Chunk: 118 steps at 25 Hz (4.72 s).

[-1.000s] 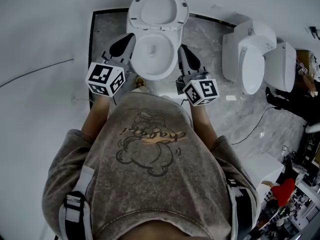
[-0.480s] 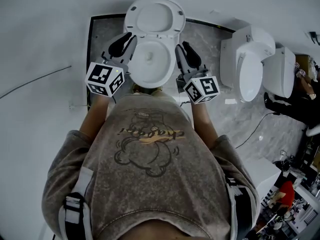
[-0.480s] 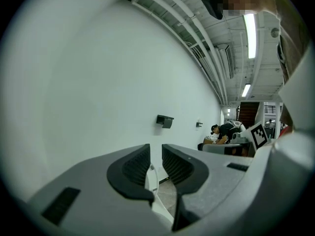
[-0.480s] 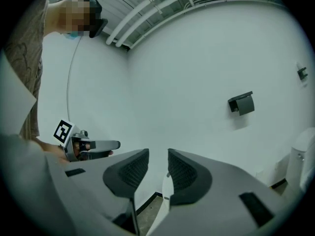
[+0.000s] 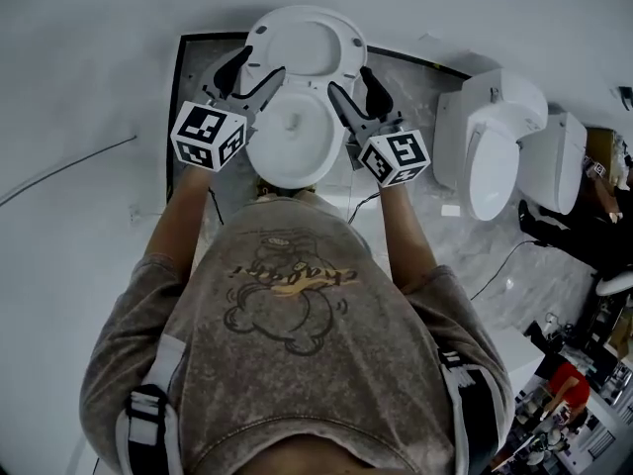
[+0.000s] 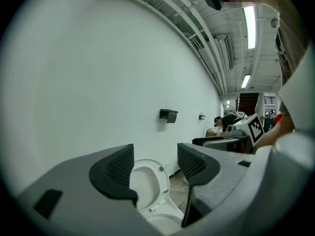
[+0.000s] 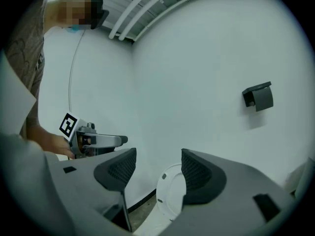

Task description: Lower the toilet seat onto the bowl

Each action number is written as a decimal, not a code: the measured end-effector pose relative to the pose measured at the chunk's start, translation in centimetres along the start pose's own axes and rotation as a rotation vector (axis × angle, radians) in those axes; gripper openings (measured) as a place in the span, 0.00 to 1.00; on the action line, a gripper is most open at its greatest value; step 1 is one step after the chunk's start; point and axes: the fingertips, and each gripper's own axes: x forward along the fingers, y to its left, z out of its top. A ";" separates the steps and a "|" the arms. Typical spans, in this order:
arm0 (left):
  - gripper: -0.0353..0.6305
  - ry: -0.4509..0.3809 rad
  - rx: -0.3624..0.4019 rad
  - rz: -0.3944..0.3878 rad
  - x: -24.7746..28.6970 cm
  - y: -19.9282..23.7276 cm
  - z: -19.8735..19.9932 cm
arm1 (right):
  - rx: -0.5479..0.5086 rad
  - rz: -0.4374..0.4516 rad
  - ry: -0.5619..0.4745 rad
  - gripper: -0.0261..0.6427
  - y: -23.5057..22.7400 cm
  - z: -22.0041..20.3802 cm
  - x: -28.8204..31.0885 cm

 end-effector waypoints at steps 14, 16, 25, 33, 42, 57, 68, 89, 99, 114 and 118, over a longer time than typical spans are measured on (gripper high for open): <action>0.47 0.188 0.059 -0.003 15.7 8.5 -7.3 | -0.068 0.040 0.220 0.46 -12.8 -6.4 12.3; 0.47 0.216 0.067 0.000 17.2 9.1 -8.8 | -0.080 0.051 0.257 0.46 -13.7 -7.8 13.4; 0.47 0.272 0.072 0.034 19.9 10.9 -12.2 | -0.081 0.037 0.301 0.46 -15.3 -10.9 15.3; 0.47 0.296 0.076 0.023 21.2 10.3 -13.3 | -0.056 0.030 0.309 0.46 -15.4 -11.9 15.7; 0.47 0.295 0.053 -0.003 18.7 8.7 -13.0 | -0.029 0.002 0.302 0.46 -13.4 -11.7 13.7; 0.29 0.326 0.009 -0.013 10.4 3.9 -14.9 | -0.037 -0.108 0.350 0.42 -7.4 -13.4 7.2; 0.31 0.344 0.030 0.025 3.1 -1.8 -19.4 | -0.042 -0.043 0.343 0.35 -1.6 -17.4 0.7; 0.27 0.502 -0.124 -0.021 -6.9 -9.7 -33.7 | -0.021 0.031 0.571 0.34 7.0 -32.2 -9.0; 0.27 0.665 -0.272 -0.029 -9.5 -12.4 -47.3 | 0.108 0.011 0.734 0.34 9.0 -45.4 -12.3; 0.26 0.760 -0.397 0.006 -8.8 -12.1 -61.0 | 0.170 -0.064 0.836 0.34 8.5 -58.9 -12.0; 0.27 0.788 -0.405 0.011 -8.7 -12.0 -62.2 | 0.177 -0.053 0.855 0.33 8.7 -59.9 -11.7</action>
